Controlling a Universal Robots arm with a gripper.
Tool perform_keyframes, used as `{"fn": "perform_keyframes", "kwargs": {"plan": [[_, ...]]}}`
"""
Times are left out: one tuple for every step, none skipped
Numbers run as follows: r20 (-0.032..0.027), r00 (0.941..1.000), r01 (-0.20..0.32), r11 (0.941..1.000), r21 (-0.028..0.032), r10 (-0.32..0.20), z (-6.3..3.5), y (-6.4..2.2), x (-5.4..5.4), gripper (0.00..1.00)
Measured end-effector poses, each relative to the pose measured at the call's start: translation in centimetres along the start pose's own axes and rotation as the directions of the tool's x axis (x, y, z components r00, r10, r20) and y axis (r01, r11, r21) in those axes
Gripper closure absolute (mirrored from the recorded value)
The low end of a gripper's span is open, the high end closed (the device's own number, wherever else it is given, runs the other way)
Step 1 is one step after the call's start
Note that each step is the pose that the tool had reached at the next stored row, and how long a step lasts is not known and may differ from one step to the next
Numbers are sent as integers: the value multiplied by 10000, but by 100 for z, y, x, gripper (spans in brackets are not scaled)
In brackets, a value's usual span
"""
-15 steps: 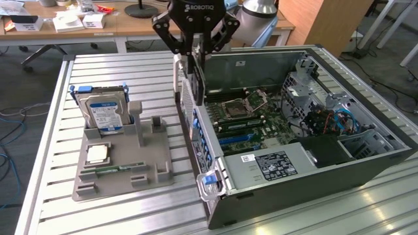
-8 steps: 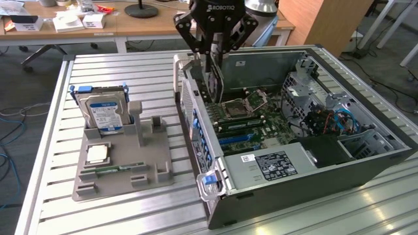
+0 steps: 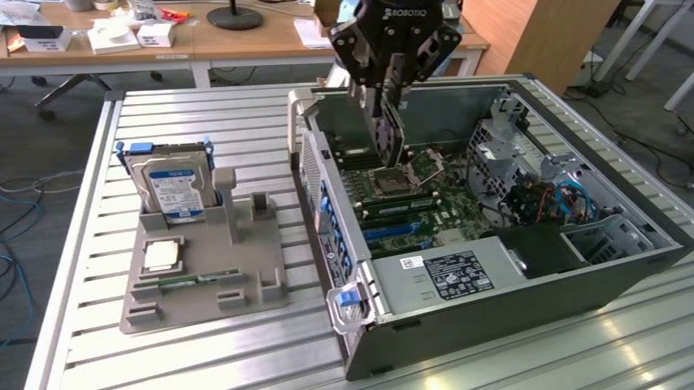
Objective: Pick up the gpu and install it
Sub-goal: 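Pick up the gpu and move the gpu toward the slot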
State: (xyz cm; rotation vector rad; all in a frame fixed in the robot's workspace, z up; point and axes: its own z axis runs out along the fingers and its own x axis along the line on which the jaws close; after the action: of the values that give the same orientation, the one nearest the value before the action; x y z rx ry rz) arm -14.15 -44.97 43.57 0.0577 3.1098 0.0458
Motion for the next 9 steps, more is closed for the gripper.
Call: {"fn": "perform_keyframes", "kwargs": {"plan": [[1,10000,0,10000,-2,0,2,2,-45,74],[1,10000,1,10000,-5,-1,4,4,-91,74],[1,10000,0,10000,-6,0,5,6,-135,74],[0,10000,0,10000,-7,0,6,8,-181,74],[1,10000,1,10000,-9,-1,8,10,-226,74],[1,10000,2,10000,-10,-2,9,12,-272,74],[0,10000,1,10000,-10,-1,11,14,-316,74],[0,10000,1,10000,-11,-1,12,16,-360,74],[0,10000,3,10000,-12,-3,13,18,-410,74]]}}
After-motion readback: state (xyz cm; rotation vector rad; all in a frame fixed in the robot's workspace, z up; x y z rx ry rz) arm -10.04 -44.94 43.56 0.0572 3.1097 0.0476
